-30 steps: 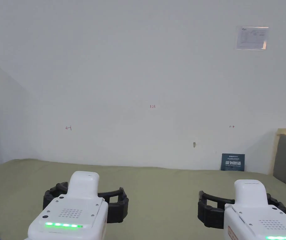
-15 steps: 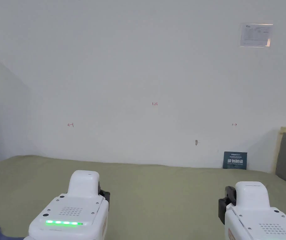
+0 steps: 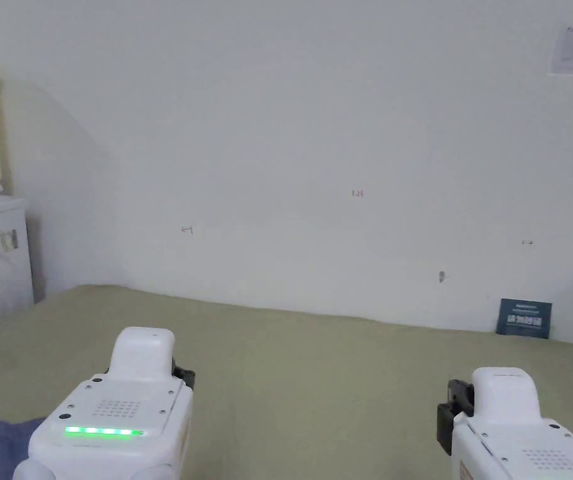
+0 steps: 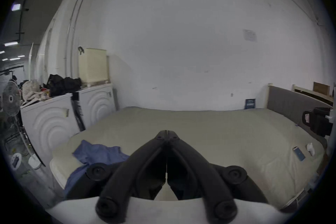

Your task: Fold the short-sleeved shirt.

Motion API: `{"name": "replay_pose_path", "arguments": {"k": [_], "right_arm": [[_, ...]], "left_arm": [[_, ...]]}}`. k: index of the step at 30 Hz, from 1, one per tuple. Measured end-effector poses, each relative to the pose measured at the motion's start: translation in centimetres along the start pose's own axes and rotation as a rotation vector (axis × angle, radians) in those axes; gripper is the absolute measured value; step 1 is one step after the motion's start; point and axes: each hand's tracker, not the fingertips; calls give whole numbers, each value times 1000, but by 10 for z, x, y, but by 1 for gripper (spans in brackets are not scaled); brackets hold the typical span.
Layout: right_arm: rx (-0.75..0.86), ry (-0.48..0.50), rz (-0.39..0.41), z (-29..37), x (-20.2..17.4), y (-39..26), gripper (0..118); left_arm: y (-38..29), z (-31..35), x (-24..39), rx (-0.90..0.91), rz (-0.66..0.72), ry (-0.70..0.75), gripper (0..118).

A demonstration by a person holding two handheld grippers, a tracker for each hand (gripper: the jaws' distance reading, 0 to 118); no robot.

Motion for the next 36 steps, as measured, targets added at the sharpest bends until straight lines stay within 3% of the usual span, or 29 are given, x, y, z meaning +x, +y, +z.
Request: {"name": "replay_pose_path", "arguments": {"k": [9, 14, 20, 28, 32, 36], "right_arm": [[5, 374, -20, -39, -165, 4, 0], [-4, 474, -29, -41, -220, -1, 0], [-21, 501, -7, -49, -237, -9, 0], [-88, 481, -3, -76, -232, -34, 0], [-148, 464, 0, -87, -224, -60, 0], [-252, 437, -2, -88, -205, -102, 0]], "left_arm": [[-6, 36, -148, -33, 71, 336, 0], [-16, 55, -201, -66, 81, 457, 0], [-29, 47, -224, -110, 91, 476, 0], [-60, -19, -222, -222, 97, 384, 0], [-96, -84, -221, -364, 141, 306, 0], [-147, -164, -220, -619, 214, 162, 0]]}}
